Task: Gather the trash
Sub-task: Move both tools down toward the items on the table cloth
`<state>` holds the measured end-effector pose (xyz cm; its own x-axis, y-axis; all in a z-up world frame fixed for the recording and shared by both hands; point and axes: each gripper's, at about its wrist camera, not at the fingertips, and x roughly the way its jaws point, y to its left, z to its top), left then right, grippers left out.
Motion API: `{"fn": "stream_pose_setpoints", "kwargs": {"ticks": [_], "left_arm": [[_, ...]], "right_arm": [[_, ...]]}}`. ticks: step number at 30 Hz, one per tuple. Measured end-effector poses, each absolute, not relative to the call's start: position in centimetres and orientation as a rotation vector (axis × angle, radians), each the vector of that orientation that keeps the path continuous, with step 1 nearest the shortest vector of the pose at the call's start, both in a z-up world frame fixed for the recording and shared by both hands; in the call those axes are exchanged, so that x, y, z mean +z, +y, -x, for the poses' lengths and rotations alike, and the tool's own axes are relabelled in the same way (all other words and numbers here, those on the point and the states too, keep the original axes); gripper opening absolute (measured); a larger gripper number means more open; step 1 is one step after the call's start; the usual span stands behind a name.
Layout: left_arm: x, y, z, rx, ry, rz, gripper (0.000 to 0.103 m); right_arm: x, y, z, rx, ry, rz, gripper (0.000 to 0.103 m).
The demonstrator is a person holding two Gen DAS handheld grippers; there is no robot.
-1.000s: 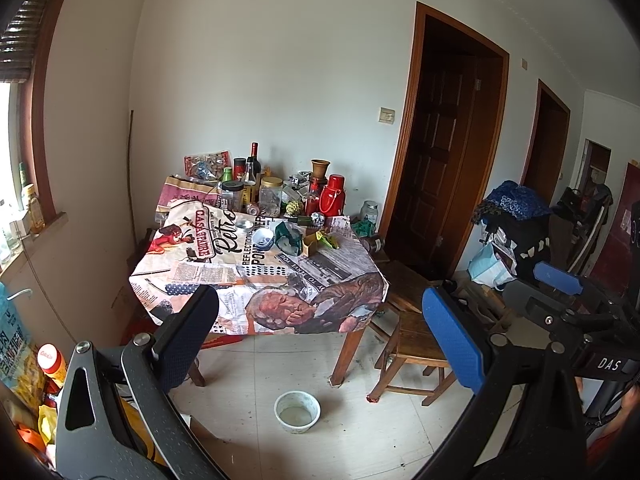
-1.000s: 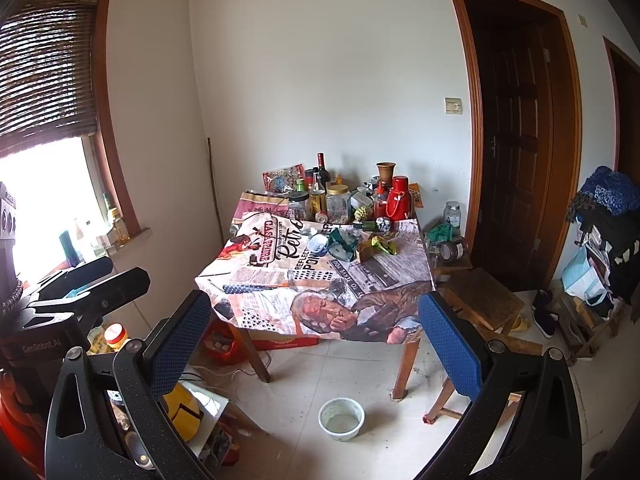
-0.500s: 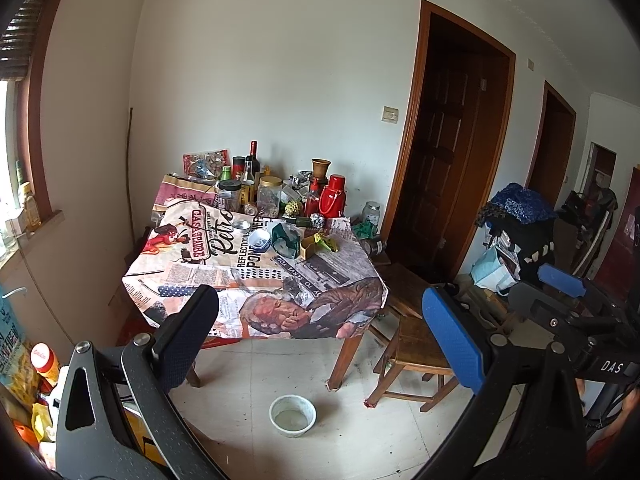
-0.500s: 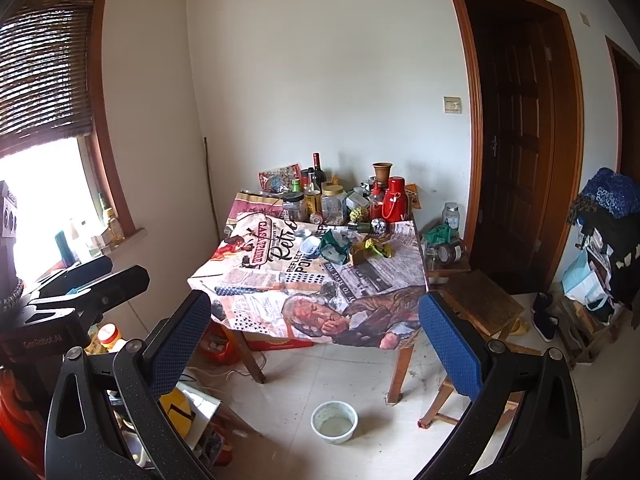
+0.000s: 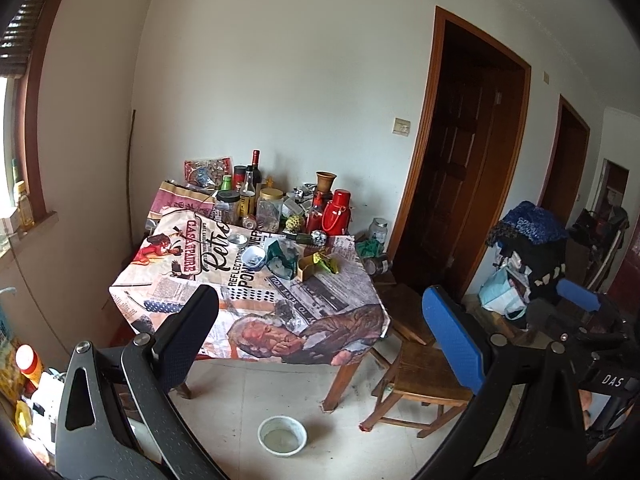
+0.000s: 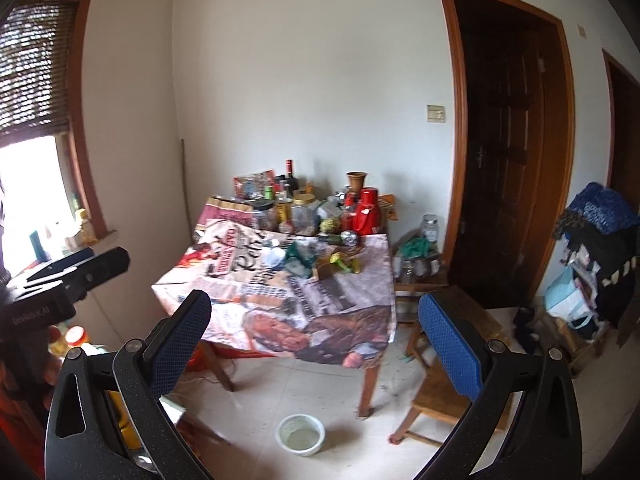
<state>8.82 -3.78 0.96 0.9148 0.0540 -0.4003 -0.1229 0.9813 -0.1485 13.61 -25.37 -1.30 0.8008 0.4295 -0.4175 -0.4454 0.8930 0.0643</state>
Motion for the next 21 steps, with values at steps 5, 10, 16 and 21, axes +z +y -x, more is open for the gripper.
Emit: {"fn": "stream_pose_setpoints", "kwargs": {"ticks": [5,10,16,21], "left_arm": [[0.0,-2.4,-12.7,0.106,0.44,0.149,0.102],[-1.4,1.0,-18.0,0.09,0.456,0.161,0.102],[-1.7,6.5,-25.7,0.08,0.458,0.136,0.102],[-1.5,10.8,-32.2,0.046,0.47,0.102,0.102]], "right_arm": [[-2.1,-24.5,-17.1,0.448,0.478,0.021,0.103],[-3.1,-22.1,-20.7,0.424,0.503,0.002,0.103],[-2.9,-17.5,-26.2,0.347,0.525,-0.023,0.103],[-2.4,-13.8,-31.0,0.294,0.543,-0.044,0.103]]}}
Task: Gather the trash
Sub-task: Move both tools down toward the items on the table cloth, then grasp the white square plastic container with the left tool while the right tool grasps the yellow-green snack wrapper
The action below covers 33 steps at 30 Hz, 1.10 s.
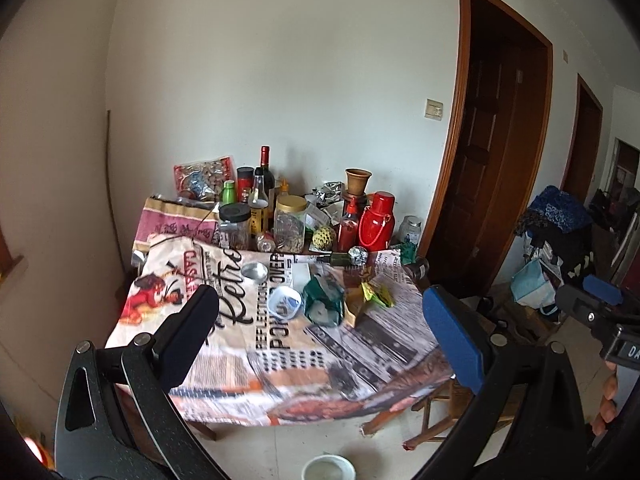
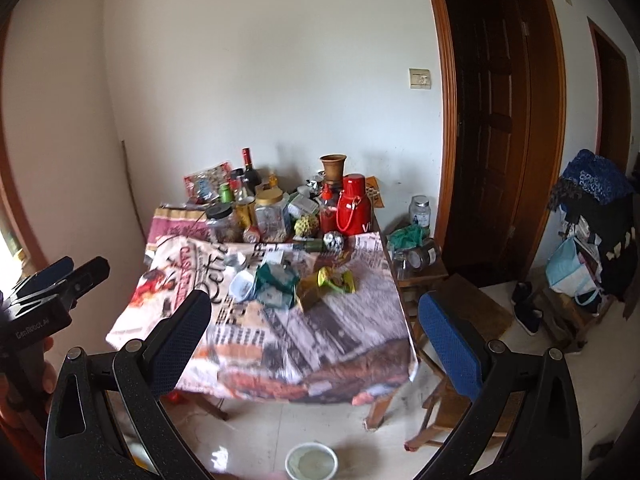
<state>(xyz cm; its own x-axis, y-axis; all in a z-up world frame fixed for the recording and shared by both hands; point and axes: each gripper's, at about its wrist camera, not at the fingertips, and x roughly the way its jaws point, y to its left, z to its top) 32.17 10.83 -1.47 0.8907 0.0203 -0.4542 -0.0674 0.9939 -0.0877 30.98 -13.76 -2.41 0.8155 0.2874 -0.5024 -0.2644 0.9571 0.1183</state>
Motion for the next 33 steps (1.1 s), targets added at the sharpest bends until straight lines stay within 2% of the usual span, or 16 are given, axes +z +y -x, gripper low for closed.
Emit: {"fn": "stream_pose_setpoints", "kwargs": {"ticks": [8,13,22,27,33], "left_arm": [[-5.2,15.8,-41.0,0.006,0.578,0.104,0.102],[-9.5,17.3,-45.8,-0.013,0.709,0.112,0.089],[-18.2,17.7,-53.2,0.031,0.92,0.119,0.086],[-23.1,17.1,-56.6,0.061,1.082,0.133,0.086],[-27.4,17.6,-60.2,0.123,1.181,0.15,0.086]], "right_arm": [[-5.6,-8.8,-37.7,0.196,0.663,-0.079,0.103],[-9.0,-7.8,-41.8,0.181,0.783,-0.094,0.103],[-15.4,-8.8,-50.0,0.188,0.987,-0.122,0.103],[-19.9,-9.5,-55.6,0.206,1.106,-0.004,0.103],[-24.6,-8.8,-60.1,0.291,1.226,0.186,0.102]]}}
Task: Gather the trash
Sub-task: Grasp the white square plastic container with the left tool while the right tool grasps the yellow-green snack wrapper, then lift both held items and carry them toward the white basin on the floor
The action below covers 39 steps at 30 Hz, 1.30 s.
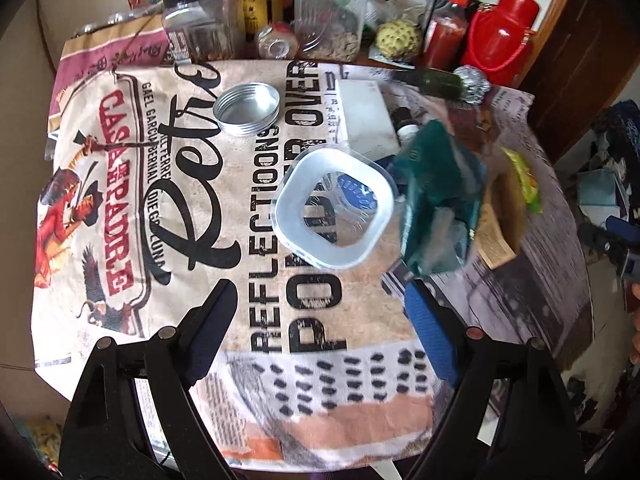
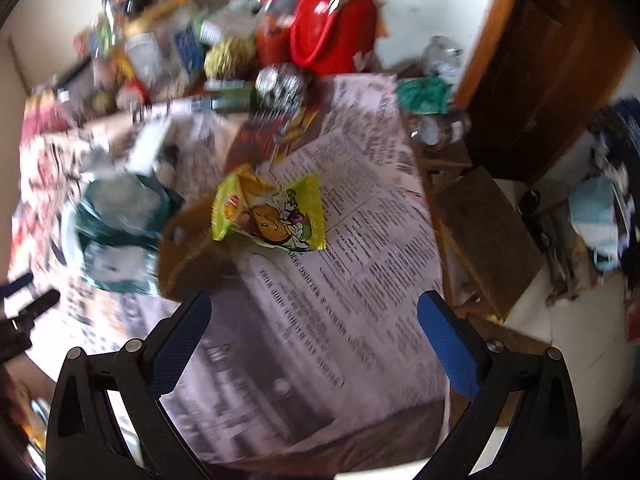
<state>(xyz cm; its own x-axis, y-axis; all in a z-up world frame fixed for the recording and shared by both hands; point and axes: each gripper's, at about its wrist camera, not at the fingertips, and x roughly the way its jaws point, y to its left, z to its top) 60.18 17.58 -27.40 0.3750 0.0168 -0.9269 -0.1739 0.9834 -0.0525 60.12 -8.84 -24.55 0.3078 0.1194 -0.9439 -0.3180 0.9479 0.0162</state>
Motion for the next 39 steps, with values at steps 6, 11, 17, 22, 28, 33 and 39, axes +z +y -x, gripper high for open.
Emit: {"fn": "stream_pose_setpoints", "kwargs": {"ticks": [6,11,17,22,28,33,39], "left_arm": [[-28.8,18.4,-62.7,0.11,1.165,0.242,0.086],[-29.0,17.9,-64.9,0.147,1.158,0.229,0.086],[-29.8,18.3,-66.5,0.179,1.159,0.249,0.086],[-30.1,18.6,-66.2,0.169,1.161,0.285,0.083],[-29.8,18.3,-64.9,0.227,1.171,0.237,0.082],[-28.9,18.7,-63.3,0.216,1.168,0.257,0.082],[-27.3,19.1,-61.4,0.176,1.167,0.245,0.082]], "right_arm": [[-26.6,-5.2,-62.4,0.445,1.239,0.384,0.102],[-27.1,-3.1,-63.7,0.516,1.184,0.485,0.101],[-28.2,-2.3,-65.2,0.603,1.198,0.51,0.065],[-29.8,-3.3,-67.4,0.605,1.279,0.421,0.031],[-28.6,-5.5,-68.4,0.585,1.289,0.258,0.01],[-26.6,-7.5,-67.7,0.548,1.263,0.196,0.008],[-23.5,-8.7,-63.5,0.507,1.201,0.118,0.007]]}}
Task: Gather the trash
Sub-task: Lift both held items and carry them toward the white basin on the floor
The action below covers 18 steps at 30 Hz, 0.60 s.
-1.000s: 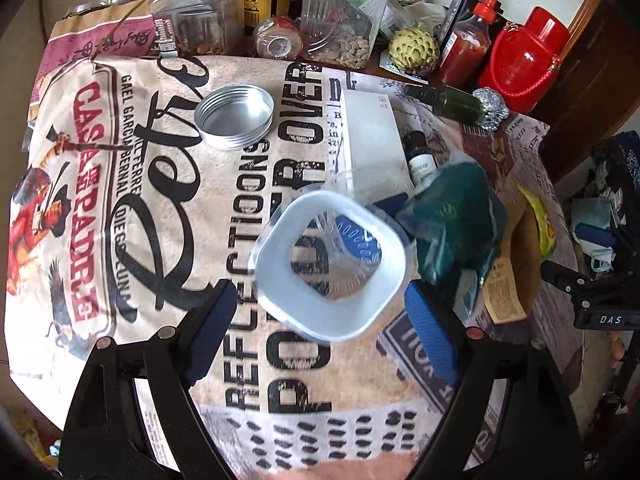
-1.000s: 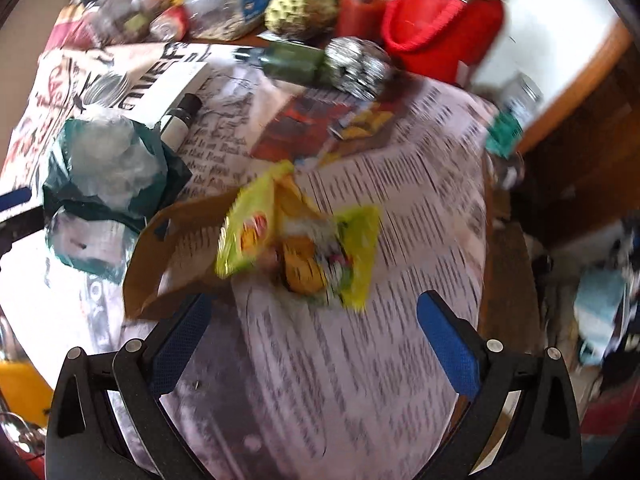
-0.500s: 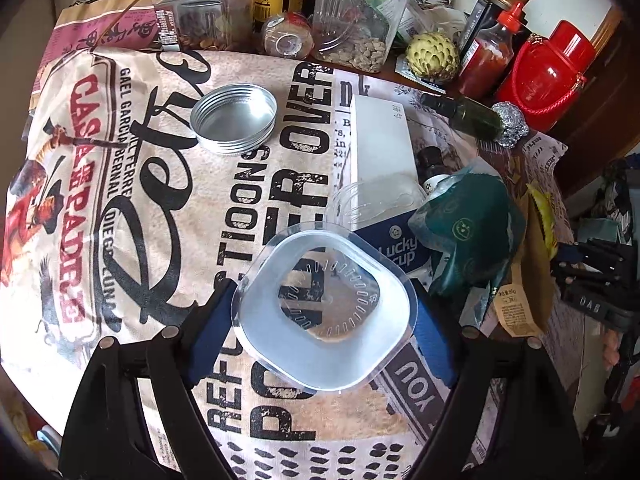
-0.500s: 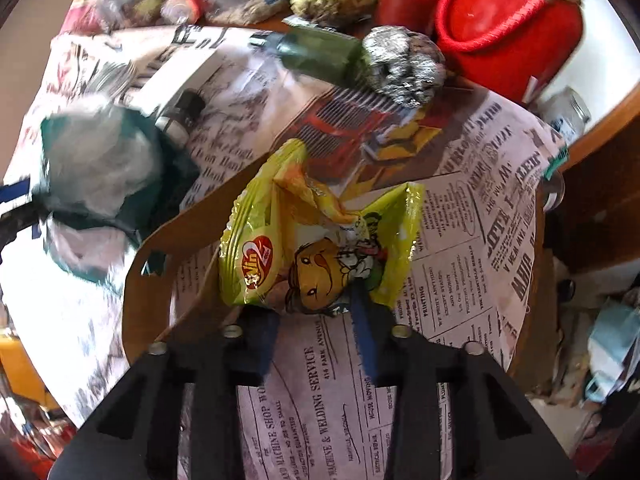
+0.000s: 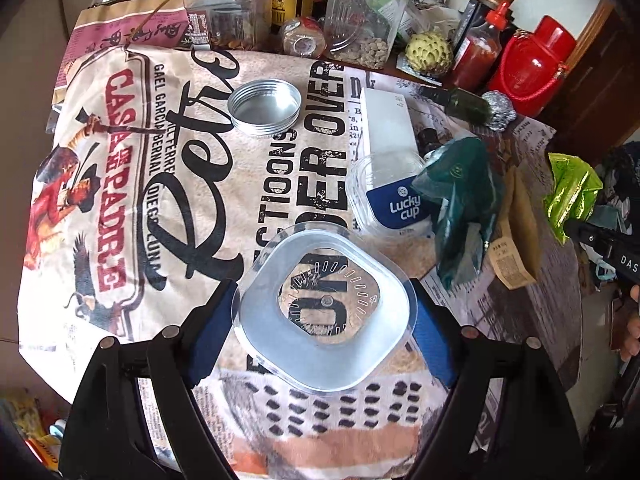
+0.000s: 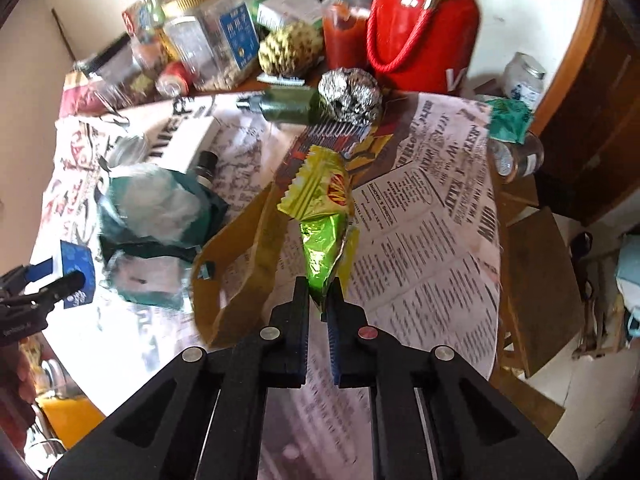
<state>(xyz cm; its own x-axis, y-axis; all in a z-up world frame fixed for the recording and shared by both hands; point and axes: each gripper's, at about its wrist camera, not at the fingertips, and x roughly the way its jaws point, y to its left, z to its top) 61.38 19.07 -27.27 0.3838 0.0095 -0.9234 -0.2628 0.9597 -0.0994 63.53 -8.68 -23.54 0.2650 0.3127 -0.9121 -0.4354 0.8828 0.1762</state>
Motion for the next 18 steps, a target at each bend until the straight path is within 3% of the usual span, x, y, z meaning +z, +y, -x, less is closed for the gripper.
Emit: {"fn": "stream_pose_setpoints", "kwargs": {"ticks": [18], "left_arm": [[-15.4,20.6,-50.7,0.004,0.901,0.107,0.082]], "right_arm": [[-15.0,-5.4,-49.3,0.378,0.956,-0.051,0.007]]}}
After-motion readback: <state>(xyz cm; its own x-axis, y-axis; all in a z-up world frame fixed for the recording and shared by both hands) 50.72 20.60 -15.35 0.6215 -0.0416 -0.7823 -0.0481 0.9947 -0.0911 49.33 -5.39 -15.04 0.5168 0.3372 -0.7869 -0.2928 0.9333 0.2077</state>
